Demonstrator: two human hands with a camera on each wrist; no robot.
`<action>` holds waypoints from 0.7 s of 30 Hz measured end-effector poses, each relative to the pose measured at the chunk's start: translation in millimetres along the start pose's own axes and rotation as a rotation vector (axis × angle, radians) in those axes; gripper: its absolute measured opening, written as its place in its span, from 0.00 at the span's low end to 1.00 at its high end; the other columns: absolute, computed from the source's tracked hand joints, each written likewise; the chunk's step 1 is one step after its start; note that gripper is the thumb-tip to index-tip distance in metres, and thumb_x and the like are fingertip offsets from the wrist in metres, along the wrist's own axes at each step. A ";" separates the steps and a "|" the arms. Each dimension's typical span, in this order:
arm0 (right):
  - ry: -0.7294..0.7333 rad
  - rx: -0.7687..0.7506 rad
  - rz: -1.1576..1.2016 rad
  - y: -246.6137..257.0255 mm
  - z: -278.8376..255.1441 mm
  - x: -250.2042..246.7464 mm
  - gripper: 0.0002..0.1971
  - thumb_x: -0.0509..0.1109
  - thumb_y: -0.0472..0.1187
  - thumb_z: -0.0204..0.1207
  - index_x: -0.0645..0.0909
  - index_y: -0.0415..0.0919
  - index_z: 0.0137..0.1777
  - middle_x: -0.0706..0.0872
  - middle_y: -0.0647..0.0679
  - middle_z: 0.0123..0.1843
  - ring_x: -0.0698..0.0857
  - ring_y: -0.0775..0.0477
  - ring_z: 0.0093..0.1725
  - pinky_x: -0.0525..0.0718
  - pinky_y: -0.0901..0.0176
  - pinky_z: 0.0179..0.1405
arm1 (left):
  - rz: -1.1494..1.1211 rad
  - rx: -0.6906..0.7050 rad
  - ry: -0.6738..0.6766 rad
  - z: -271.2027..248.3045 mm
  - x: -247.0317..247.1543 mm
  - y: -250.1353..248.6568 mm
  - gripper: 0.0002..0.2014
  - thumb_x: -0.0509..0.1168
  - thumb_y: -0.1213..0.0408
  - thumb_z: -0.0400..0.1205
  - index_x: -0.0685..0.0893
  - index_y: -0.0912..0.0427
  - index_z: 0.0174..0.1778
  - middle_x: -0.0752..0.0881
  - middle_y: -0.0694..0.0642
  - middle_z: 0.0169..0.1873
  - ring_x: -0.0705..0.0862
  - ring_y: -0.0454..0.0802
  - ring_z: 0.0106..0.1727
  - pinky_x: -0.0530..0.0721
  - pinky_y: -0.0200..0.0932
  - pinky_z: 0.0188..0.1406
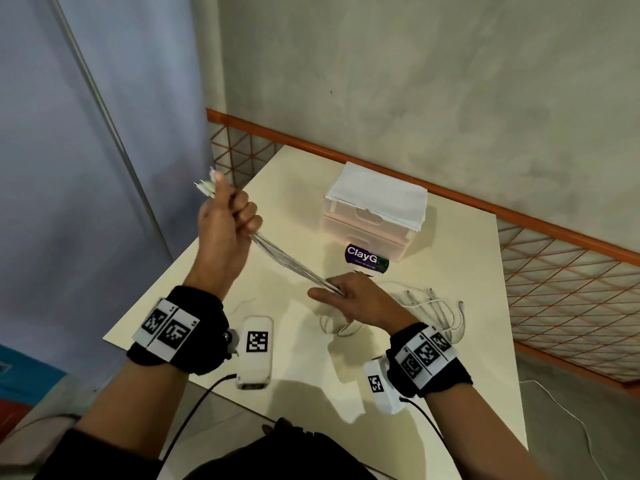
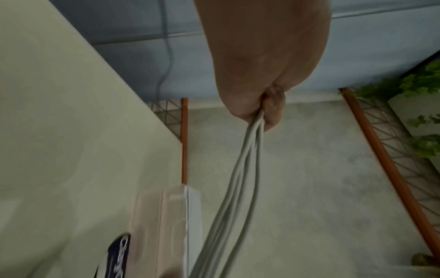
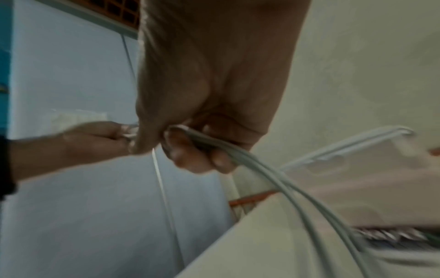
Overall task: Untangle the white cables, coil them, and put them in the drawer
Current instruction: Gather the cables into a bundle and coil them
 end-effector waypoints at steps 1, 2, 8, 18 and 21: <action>-0.006 0.022 -0.004 -10.7 -1.9 -2.1 0.24 0.70 0.56 0.74 0.70 0.49 0.20 0.68 0.56 0.16 0.73 0.53 0.20 0.72 0.61 0.27 | 0.043 0.020 -0.016 3.0 -5.3 -6.3 0.22 0.53 0.49 0.86 0.63 0.50 0.25 0.60 0.45 0.19 0.52 0.44 0.24 0.56 0.34 0.17; -0.017 0.045 0.003 -20.3 -4.7 -5.4 0.24 0.70 0.55 0.75 0.72 0.52 0.18 0.67 0.56 0.15 0.71 0.55 0.20 0.71 0.60 0.27 | 0.093 0.031 -0.017 4.1 -9.5 -9.1 0.22 0.55 0.49 0.86 0.63 0.49 0.25 0.61 0.44 0.19 0.53 0.43 0.23 0.55 0.35 0.17; -0.110 0.047 0.003 -41.0 -11.0 -31.2 0.14 0.75 0.47 0.73 0.86 0.40 0.29 0.70 0.50 0.22 0.64 0.58 0.25 0.62 0.67 0.28 | 0.386 -0.002 0.122 -9.4 -12.6 22.7 0.20 0.63 0.56 0.83 0.62 0.48 0.28 0.60 0.43 0.18 0.56 0.39 0.17 0.58 0.33 0.14; -0.125 0.317 -0.003 -117.7 -38.9 -34.2 0.22 0.73 0.55 0.72 0.77 0.40 0.25 0.84 0.41 0.25 0.81 0.53 0.24 0.76 0.63 0.32 | -0.064 -0.044 -0.177 -1.2 -37.1 11.4 0.22 0.57 0.53 0.86 0.61 0.51 0.25 0.59 0.44 0.15 0.56 0.40 0.16 0.56 0.33 0.13; -0.133 0.386 -0.051 -133.7 -43.1 -20.9 0.23 0.70 0.56 0.75 0.74 0.42 0.24 0.84 0.41 0.25 0.82 0.49 0.26 0.76 0.69 0.29 | 0.166 -0.034 -0.084 -3.4 -34.1 17.7 0.19 0.62 0.53 0.84 0.65 0.49 0.28 0.62 0.43 0.16 0.58 0.39 0.17 0.56 0.34 0.14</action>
Point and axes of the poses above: each hand's wrist, its own z-axis towards the middle knuckle, its own x-axis out of the palm, y = z × x, the point moved 10 cm from there along z, towards the middle knuckle
